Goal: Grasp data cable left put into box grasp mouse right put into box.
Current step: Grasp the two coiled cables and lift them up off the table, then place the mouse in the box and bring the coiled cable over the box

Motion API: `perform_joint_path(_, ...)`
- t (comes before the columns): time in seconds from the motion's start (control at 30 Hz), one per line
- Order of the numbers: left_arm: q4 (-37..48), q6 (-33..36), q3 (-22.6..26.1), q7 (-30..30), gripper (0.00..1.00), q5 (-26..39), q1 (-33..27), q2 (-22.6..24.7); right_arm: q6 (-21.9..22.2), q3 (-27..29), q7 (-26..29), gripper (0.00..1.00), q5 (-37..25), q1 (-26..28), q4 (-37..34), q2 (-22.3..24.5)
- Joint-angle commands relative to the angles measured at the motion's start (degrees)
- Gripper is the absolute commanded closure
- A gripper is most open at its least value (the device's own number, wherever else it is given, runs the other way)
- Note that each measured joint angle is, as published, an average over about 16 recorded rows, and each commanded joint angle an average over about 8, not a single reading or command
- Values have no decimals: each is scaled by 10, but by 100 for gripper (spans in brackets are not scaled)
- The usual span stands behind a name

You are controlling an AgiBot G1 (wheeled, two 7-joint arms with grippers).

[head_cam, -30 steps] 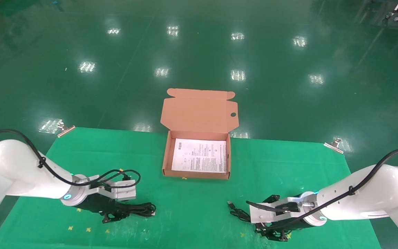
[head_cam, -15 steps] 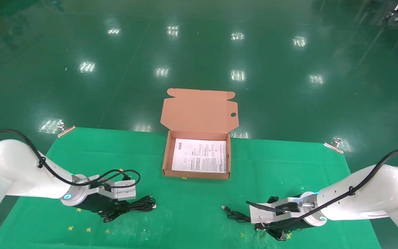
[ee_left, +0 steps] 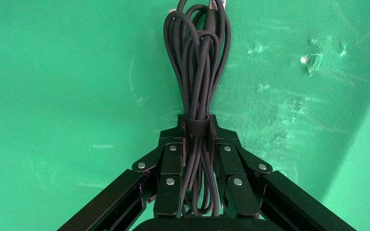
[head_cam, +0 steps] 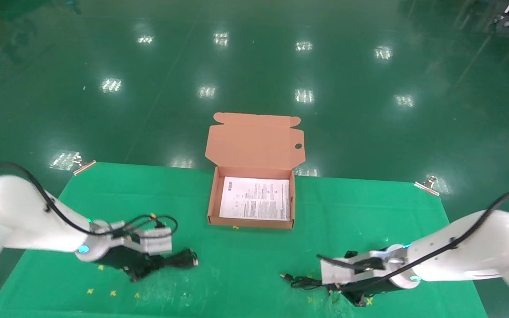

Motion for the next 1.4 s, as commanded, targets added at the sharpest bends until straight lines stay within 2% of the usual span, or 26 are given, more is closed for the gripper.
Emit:
perform_joint_path(0.03,-1,1,-1,2,100,-1,-3,-2,-1,2,1,100,3,1,0,2)
perform_joint_path(0.2,-45,-6,0,11,100,7,-21,-21,8,28,42,100,17,19,64,54)
perform_joint_path(0.37,-120,-26,-3,3,100,15,-30,-44,33,54,92,100,5,49,141,105)
perform_joint_path(0.53,-217,-52,-10,-33,100,28,-33,-69,68,78,127,100,-17,93,183,120)
perform_joint_path(0.7,-285,-86,-18,-93,100,55,-41,-70,104,98,117,100,-14,137,180,88)
perform_joint_path(0.93,-310,-144,-16,-155,100,115,-62,-29,143,118,35,100,27,192,98,3)
perform_joint_path(1.2,-316,-201,-16,-185,100,179,-79,-6,148,140,-70,100,91,227,-2,-74)
perform_joint_path(1.4,-310,-220,-17,-199,100,208,-89,0,142,151,-124,100,121,240,-51,-107)
